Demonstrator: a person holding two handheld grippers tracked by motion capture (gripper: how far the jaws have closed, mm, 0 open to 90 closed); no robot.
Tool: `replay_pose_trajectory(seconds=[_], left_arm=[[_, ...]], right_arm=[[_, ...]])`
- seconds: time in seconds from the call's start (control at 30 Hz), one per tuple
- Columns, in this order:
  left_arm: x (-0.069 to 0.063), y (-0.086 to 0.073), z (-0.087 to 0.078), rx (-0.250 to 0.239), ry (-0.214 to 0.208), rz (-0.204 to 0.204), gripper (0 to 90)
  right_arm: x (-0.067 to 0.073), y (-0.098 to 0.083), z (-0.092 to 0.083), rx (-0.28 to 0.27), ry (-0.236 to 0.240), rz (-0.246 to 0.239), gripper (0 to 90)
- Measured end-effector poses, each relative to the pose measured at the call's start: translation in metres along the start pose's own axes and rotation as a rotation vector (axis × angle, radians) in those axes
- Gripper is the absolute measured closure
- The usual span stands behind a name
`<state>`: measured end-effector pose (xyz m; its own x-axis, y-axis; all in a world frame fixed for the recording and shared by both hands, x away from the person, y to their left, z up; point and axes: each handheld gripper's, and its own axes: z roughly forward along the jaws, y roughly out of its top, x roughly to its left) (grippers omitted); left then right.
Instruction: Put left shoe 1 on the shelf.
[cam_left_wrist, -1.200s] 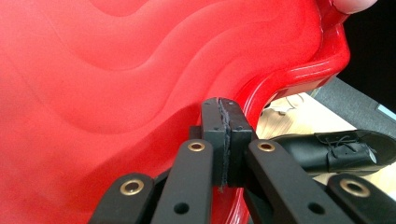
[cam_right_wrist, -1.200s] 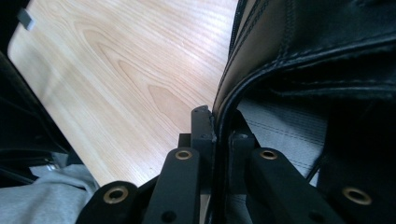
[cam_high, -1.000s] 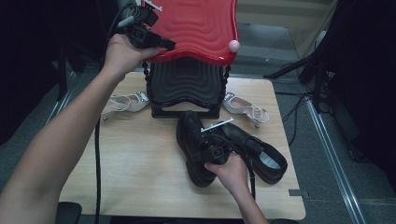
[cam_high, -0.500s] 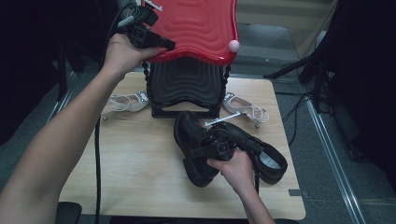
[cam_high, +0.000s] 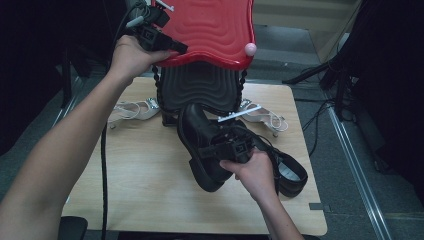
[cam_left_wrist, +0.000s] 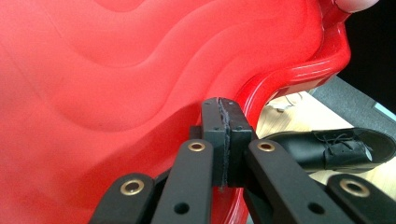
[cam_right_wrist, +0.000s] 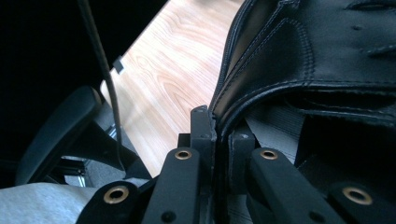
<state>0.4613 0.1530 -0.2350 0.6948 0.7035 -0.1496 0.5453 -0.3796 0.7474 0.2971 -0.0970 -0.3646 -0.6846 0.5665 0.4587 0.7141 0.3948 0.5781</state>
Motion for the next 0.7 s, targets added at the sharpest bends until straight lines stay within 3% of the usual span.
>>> replay_pose_trajectory(seconds=[0.07,0.3,0.33,0.37,0.43,0.47,0.6,0.7], left_arm=[[0.000,0.001,0.000,0.004,0.000,-0.001,90.0],[0.000,0.001,0.000,0.007,0.000,-0.004,90.0],[0.000,0.001,0.000,0.008,0.001,-0.004,90.0],[0.000,0.001,0.000,0.011,0.000,-0.003,90.0],[0.000,0.001,0.000,0.011,0.001,-0.003,90.0],[0.000,0.001,0.000,0.011,0.001,-0.003,90.0],[-0.001,0.000,0.000,0.008,0.002,0.001,90.0],[-0.001,0.000,0.000,0.007,0.003,0.007,90.0]], right_arm=[[0.003,0.010,-0.005,-0.043,-0.007,-0.011,86.5],[-0.002,0.036,-0.002,-0.077,-0.056,-0.038,86.4],[-0.003,0.040,0.000,-0.085,-0.073,-0.046,86.4],[-0.004,0.052,0.006,-0.091,-0.122,-0.066,86.2],[-0.005,0.060,0.012,-0.095,-0.166,-0.093,85.8],[-0.005,0.060,0.012,-0.095,-0.166,-0.093,85.8],[-0.015,0.079,0.036,-0.110,-0.298,-0.138,85.8],[-0.019,0.084,0.044,-0.117,-0.300,-0.150,86.1]])
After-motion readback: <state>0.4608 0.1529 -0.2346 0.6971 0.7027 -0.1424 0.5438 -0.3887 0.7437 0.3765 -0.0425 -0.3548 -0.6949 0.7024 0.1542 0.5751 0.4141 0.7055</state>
